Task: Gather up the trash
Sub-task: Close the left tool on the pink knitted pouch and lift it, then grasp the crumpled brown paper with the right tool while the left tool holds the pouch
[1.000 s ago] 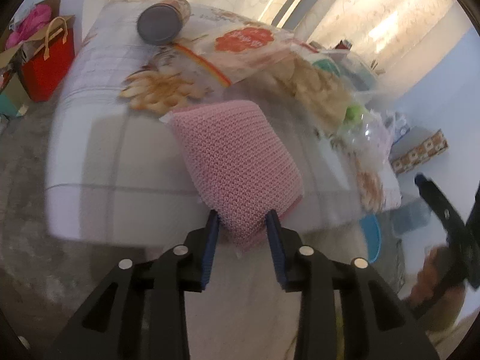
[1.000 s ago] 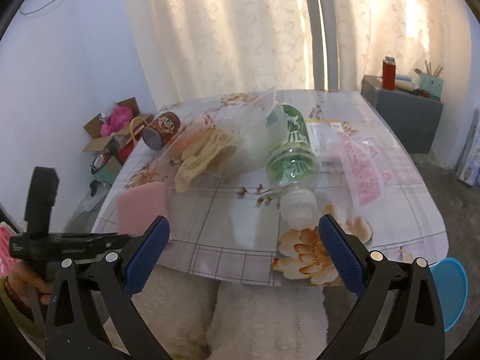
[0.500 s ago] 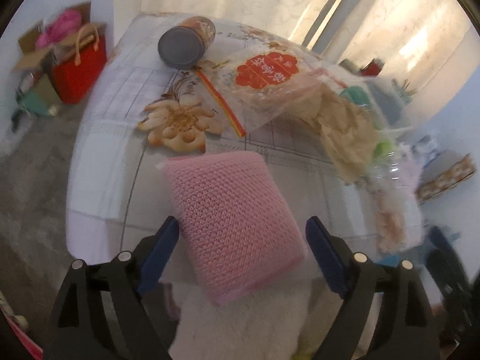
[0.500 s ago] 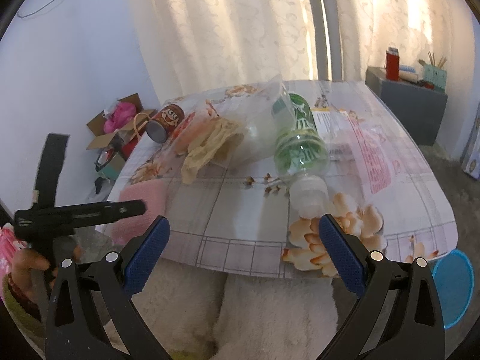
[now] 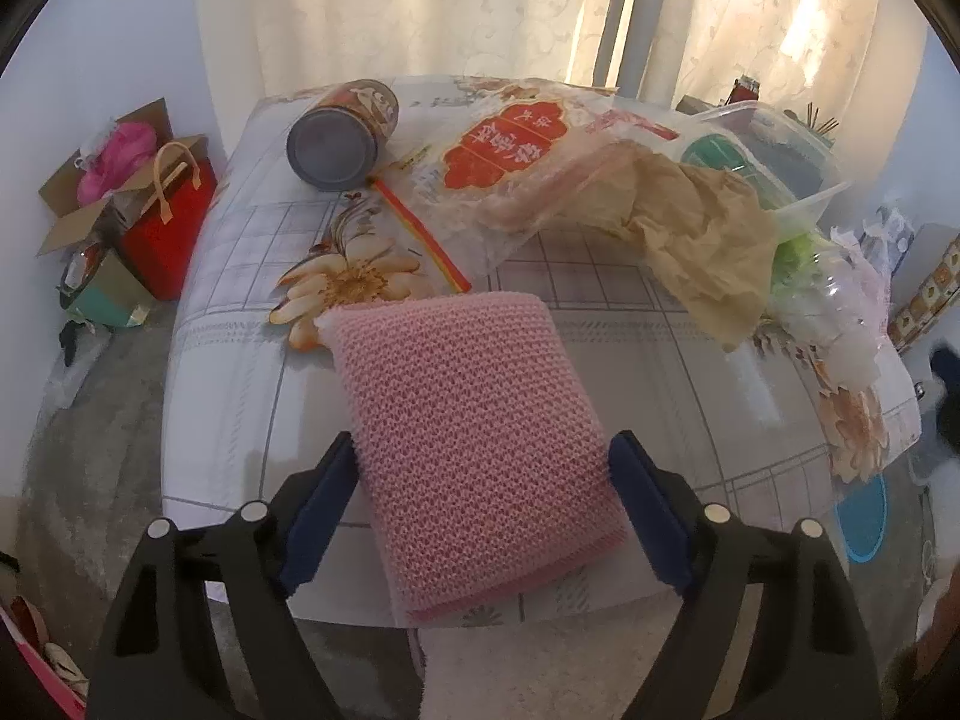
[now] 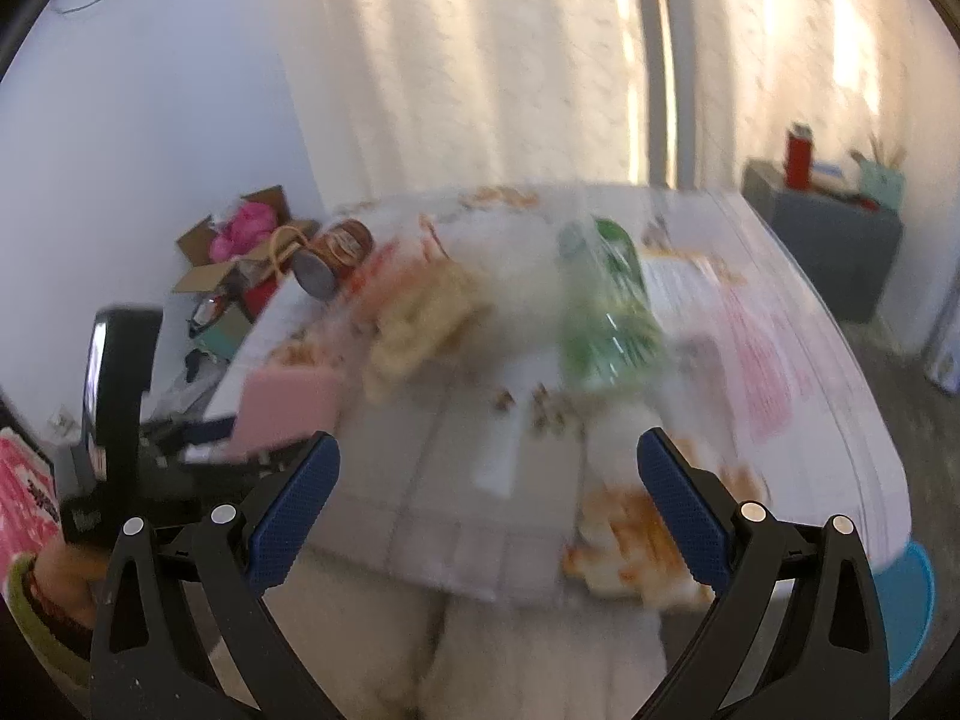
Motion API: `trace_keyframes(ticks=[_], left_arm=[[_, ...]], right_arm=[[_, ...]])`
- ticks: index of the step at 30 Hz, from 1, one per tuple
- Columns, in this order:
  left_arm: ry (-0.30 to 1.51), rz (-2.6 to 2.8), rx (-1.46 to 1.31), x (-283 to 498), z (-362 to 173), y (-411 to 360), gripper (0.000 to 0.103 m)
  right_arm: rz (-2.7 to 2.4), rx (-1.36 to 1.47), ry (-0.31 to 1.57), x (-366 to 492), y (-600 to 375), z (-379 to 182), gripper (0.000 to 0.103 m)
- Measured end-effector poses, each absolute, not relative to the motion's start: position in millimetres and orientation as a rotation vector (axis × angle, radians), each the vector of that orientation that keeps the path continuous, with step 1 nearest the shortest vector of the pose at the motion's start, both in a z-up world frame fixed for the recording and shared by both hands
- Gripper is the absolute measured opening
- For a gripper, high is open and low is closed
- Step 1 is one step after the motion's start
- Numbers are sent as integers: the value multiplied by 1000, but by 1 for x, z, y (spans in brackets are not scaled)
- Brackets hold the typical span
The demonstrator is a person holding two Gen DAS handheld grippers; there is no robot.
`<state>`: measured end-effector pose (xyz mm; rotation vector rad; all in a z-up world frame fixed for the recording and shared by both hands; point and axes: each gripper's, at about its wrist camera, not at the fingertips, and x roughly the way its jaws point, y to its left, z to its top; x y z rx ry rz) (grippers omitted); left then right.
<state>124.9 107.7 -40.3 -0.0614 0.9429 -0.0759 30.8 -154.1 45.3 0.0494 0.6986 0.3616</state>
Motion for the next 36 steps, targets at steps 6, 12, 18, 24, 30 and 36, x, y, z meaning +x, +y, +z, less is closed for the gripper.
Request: trace_keyframes(ticks=[6,12,18,24,30,36], left_arm=[[920,-108,-96,112,-43,116,80],[902,-131,-118,109,-44,118,79],[895,-145,-135,108,-46,122,79],[893,-148,-150,108,-47,123,79],[895,-140,-149,109,-47,122,79],[894,-117,-146,109,-45,119,79]], right_arm=[[479,154,761,71,-132,47,89],[439,294,919,107,-119,17,74],[404,300,929,126,-108,7,62],[406,340,947,131,-107,4,24],[432,319,907,110,-118,18,5],[424,275,813,85,-135,47,2]])
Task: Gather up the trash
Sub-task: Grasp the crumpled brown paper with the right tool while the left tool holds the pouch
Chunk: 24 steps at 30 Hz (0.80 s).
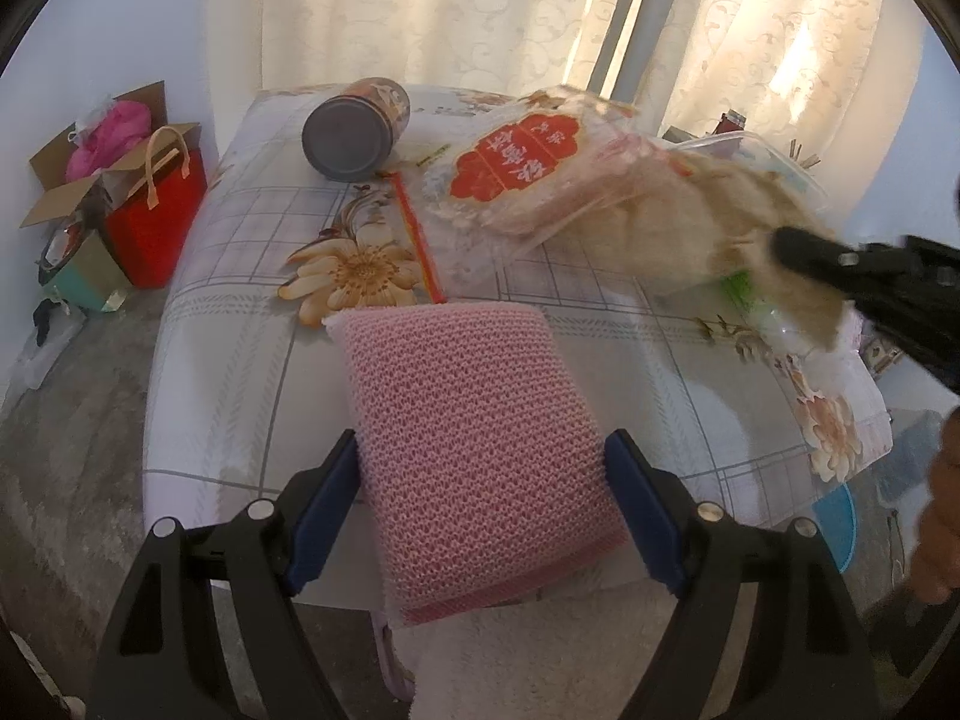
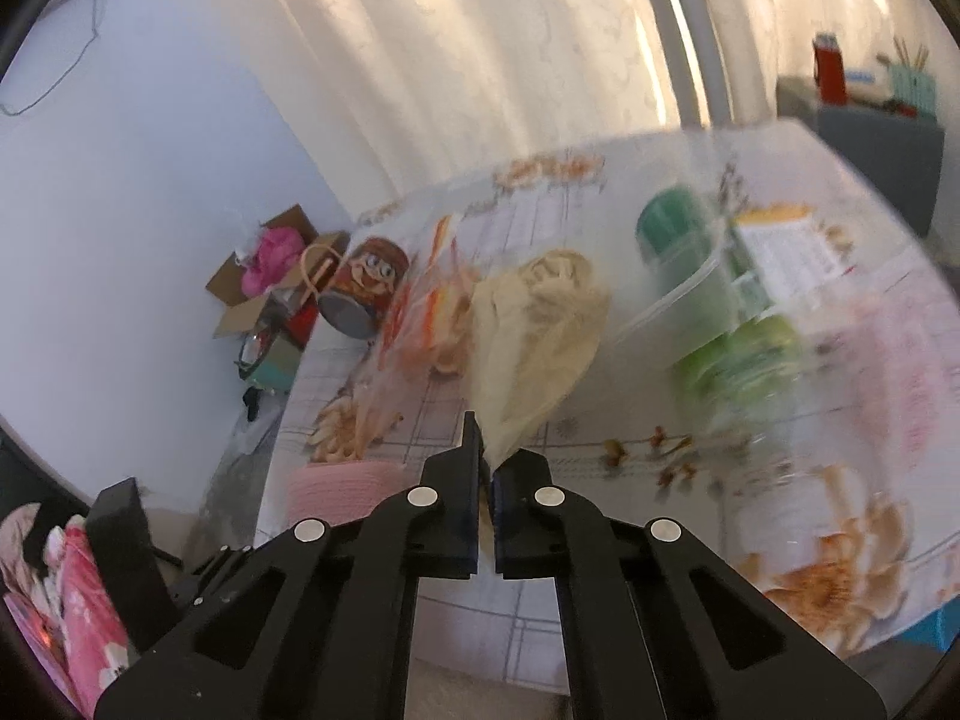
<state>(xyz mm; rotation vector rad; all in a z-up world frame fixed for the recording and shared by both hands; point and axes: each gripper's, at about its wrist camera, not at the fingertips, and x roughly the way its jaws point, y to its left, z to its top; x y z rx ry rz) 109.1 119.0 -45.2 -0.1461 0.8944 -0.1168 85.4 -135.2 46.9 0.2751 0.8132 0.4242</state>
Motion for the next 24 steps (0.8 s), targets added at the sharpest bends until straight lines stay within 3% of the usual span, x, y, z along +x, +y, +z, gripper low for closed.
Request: trace_keyframes(ticks=[24], left_arm=[[918,-260,-253,94,-25,97,75]], right_arm=[[605,315,489,19,-229,126,1]])
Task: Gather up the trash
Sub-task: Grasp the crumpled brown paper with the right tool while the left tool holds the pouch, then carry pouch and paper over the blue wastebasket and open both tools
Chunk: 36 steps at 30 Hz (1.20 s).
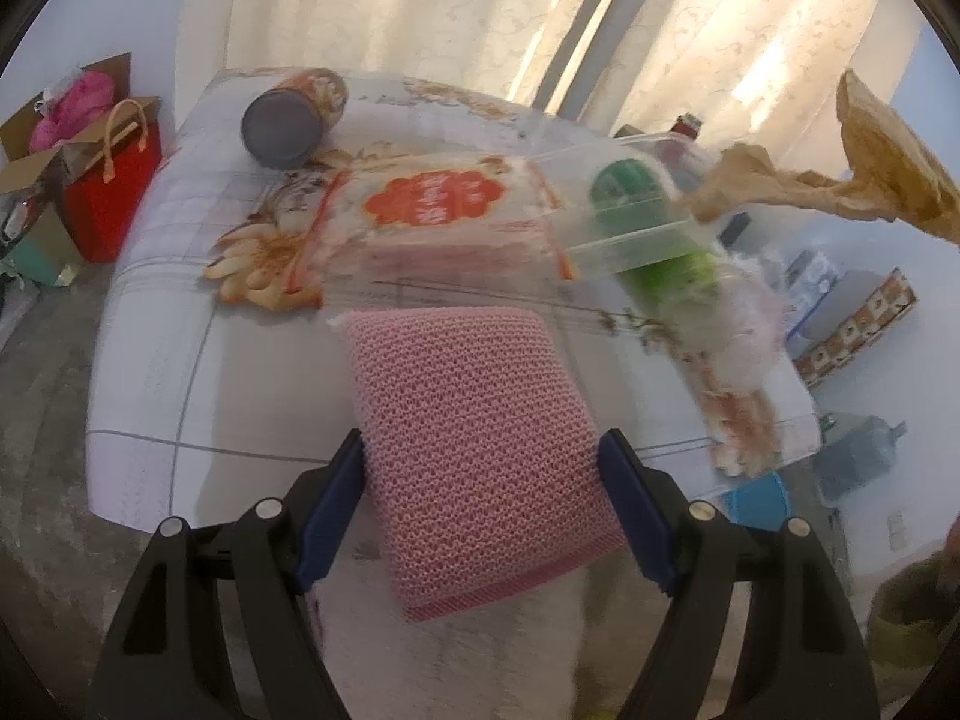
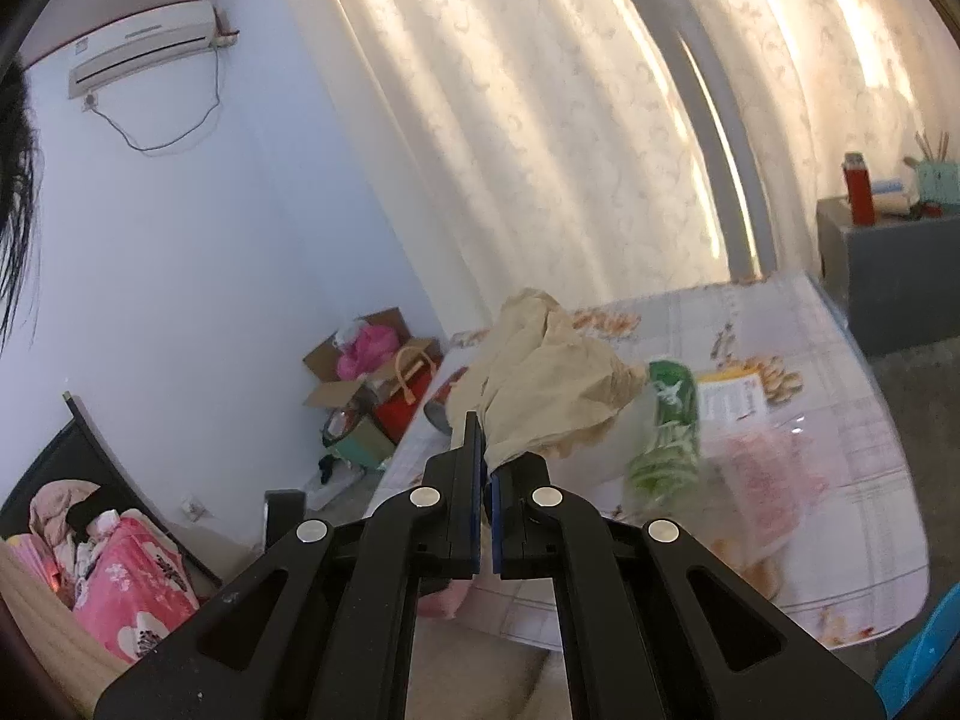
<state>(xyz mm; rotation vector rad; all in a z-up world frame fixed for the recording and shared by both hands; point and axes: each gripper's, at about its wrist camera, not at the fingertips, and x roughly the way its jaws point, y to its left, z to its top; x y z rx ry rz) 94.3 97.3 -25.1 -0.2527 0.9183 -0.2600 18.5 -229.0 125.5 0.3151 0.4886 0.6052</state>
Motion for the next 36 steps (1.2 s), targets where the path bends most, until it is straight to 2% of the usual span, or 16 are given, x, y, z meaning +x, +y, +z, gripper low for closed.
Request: trace_keyframes(ticks=[7,13,23,29,36], left_arm=[[868,-384,-258,91,6,69,75],[821,-572,-209,101,42,12,75],[871,-947,-67,112,69,-169,75],[995,-1075,9,106,44,-299,75],[1163,-1081,133,93,-33,-431,75]], right_arm=[[507,406,455,6,-284,118,1],[338,472,382,-22,-351,116,1],[-17,583,313,-85,-465,83,1],[-220,669,387,-101,-540,24,1],[-291,827,513,-76,-607,-63,1]])
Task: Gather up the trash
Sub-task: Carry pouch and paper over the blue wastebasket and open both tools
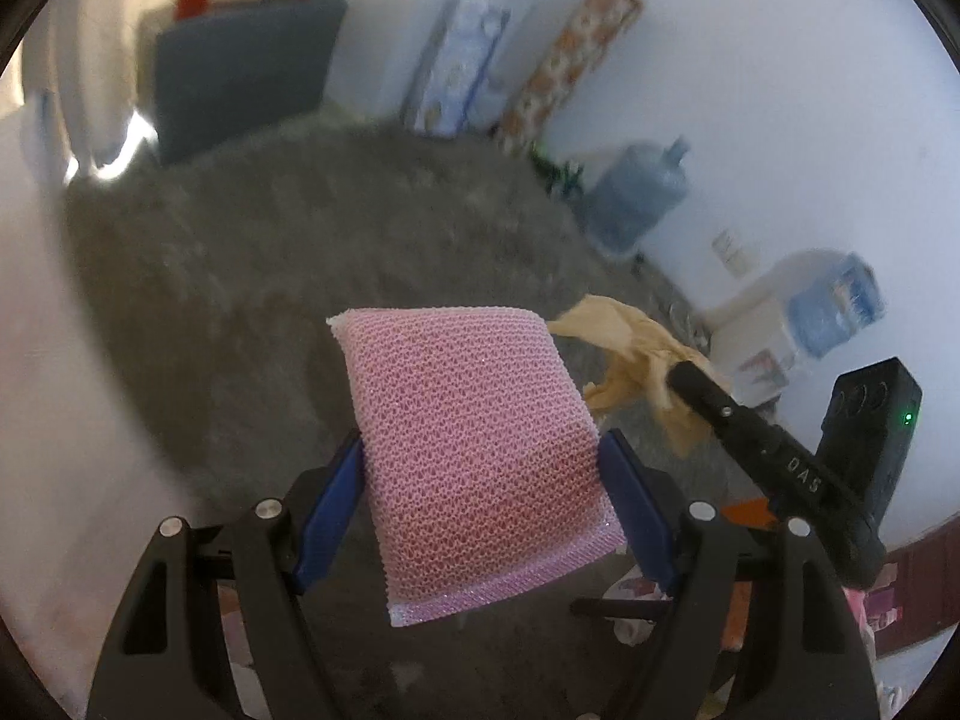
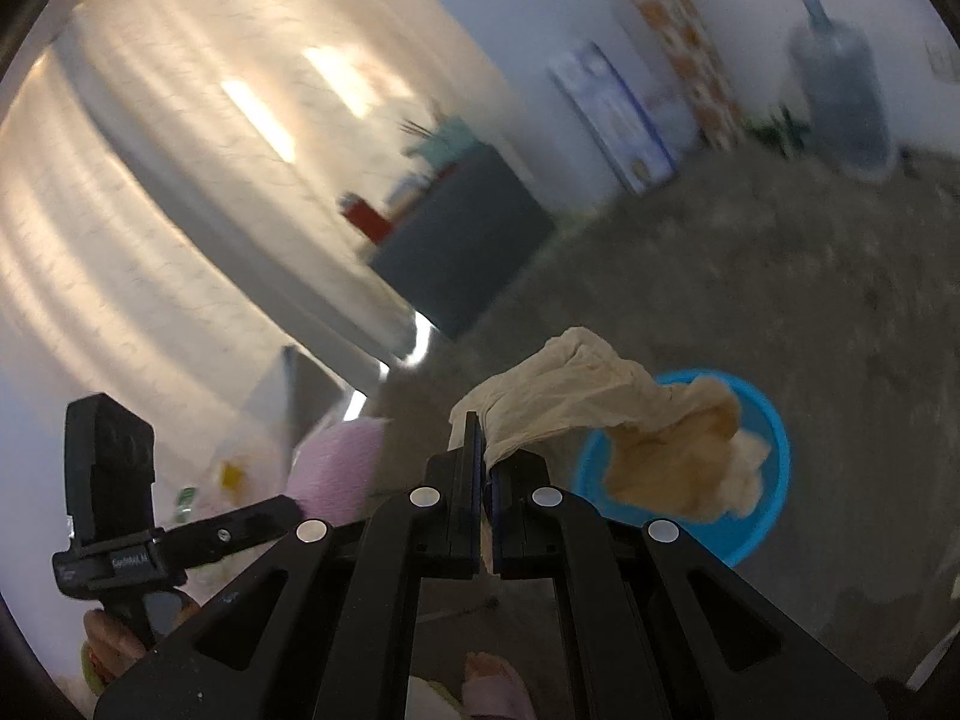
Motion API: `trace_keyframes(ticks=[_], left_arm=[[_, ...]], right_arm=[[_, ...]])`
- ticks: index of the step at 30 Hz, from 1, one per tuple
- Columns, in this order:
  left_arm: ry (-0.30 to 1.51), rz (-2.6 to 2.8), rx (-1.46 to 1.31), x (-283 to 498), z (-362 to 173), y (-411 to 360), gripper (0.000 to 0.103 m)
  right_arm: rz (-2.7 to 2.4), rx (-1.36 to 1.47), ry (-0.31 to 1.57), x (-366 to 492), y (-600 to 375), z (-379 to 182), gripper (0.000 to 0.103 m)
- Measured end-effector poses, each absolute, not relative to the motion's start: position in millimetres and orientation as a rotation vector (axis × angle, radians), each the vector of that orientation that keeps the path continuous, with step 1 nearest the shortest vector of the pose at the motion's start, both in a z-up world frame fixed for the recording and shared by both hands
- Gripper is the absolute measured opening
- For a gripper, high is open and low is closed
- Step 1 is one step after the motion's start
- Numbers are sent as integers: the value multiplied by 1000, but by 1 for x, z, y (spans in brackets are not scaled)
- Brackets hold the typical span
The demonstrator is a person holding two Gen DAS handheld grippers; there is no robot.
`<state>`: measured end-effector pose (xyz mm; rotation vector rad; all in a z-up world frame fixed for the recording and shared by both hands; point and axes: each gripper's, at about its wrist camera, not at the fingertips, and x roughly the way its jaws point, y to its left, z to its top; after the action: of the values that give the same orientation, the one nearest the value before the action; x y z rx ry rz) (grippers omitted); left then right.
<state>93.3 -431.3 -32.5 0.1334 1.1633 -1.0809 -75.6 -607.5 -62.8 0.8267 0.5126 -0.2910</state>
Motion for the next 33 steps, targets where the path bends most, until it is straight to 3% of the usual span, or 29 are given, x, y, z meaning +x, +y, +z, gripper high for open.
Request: trace_keyframes(ticks=[9,12,14,16,21,33], left_arm=[[1312,-1019,222,115,-130,-545,77],[1345,-983,246,125,-156,-559,81],[1375,-917,252,133,-174,-559,84],[1417,-869,254,141,-191,-556,87],[1456,-830,250,146,-209,-538,87],[1375,-888,196,140,-178,-512,87]], right_arm=[[-303,970,604,-47,-655,-134,1],[-321,1001,644,-41,-664,-156,6],[-349,1004,714,-32,-667,-175,18],[-406,973,779,-31,-666,-194,48],[-524,909,913,-38,-655,-226,48],[-591,832,841,-78,-642,-193,48]])
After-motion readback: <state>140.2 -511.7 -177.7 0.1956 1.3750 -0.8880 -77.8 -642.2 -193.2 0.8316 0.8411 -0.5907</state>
